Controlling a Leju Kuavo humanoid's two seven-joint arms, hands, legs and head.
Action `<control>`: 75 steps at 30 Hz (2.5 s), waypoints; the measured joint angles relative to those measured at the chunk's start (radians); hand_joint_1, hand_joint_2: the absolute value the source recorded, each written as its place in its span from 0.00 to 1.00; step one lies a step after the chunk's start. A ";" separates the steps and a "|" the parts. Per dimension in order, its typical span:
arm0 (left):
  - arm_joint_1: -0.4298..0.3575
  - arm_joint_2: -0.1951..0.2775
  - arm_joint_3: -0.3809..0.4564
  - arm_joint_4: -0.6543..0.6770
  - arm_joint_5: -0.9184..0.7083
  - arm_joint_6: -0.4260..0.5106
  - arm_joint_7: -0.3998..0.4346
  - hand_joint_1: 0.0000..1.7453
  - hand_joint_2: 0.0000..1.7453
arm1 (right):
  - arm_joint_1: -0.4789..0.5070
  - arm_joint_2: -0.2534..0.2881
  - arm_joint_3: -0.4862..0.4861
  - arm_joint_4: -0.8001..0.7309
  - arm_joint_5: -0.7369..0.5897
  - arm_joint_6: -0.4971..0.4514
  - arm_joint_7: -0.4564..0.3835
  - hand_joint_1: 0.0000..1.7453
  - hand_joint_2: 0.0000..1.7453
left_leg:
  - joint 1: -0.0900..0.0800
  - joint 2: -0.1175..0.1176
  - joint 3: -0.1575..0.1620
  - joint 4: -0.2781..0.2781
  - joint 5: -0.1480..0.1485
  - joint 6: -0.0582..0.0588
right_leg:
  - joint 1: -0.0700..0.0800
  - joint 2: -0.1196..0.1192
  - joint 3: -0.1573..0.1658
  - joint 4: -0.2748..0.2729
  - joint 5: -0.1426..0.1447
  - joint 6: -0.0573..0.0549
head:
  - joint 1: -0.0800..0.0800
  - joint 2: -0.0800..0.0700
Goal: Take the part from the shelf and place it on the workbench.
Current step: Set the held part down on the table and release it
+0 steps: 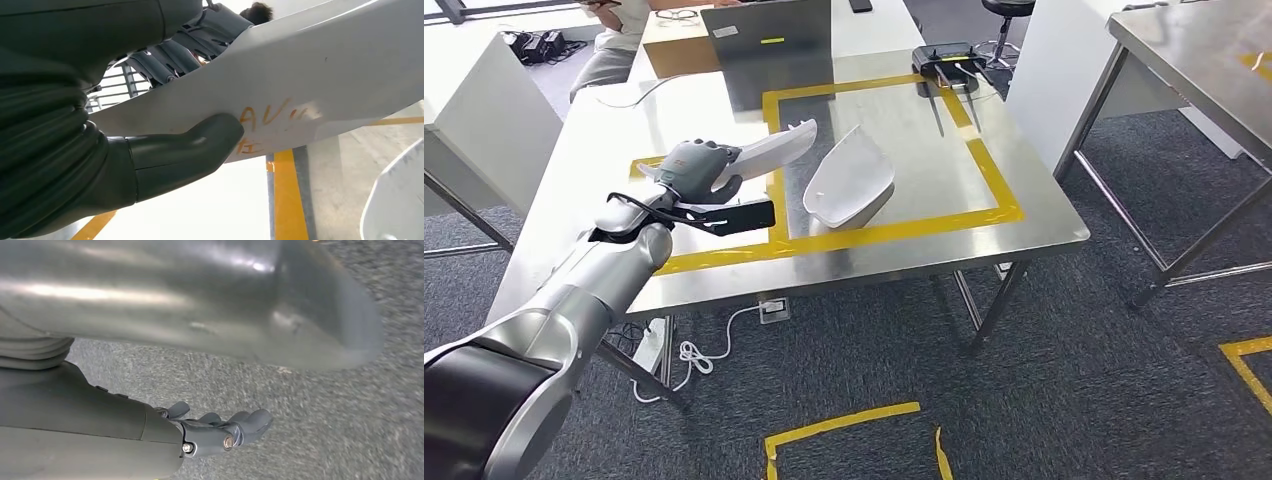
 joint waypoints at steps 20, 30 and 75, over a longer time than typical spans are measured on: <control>0.027 0.003 0.000 0.015 -0.005 -0.003 0.017 1.00 1.00 | 0.003 -0.006 -0.025 0.001 -0.010 -0.003 0.009 0.00 0.00 | -0.011 -0.021 0.277 -0.253 0.059 0.033 | 0.004 -0.014 -0.199 0.006 0.161 0.036 | 0.006 0.000; 0.040 0.029 0.006 0.018 0.003 0.012 0.033 1.00 1.00 | -0.006 -0.004 -0.028 0.001 -0.009 -0.013 0.010 0.00 0.00 | 0.002 -0.001 0.008 0.019 -0.040 -0.007 | -0.003 -0.001 -0.045 -0.005 0.049 -0.004 | -0.002 0.000; 0.111 0.060 0.110 0.009 0.063 0.048 -0.105 0.00 1.00 | -0.011 -0.001 -0.050 0.001 0.019 -0.002 0.010 0.00 0.00 | 0.003 -0.001 0.150 -0.232 0.154 0.019 | -0.003 -0.007 -0.114 0.000 0.101 0.030 | -0.005 0.000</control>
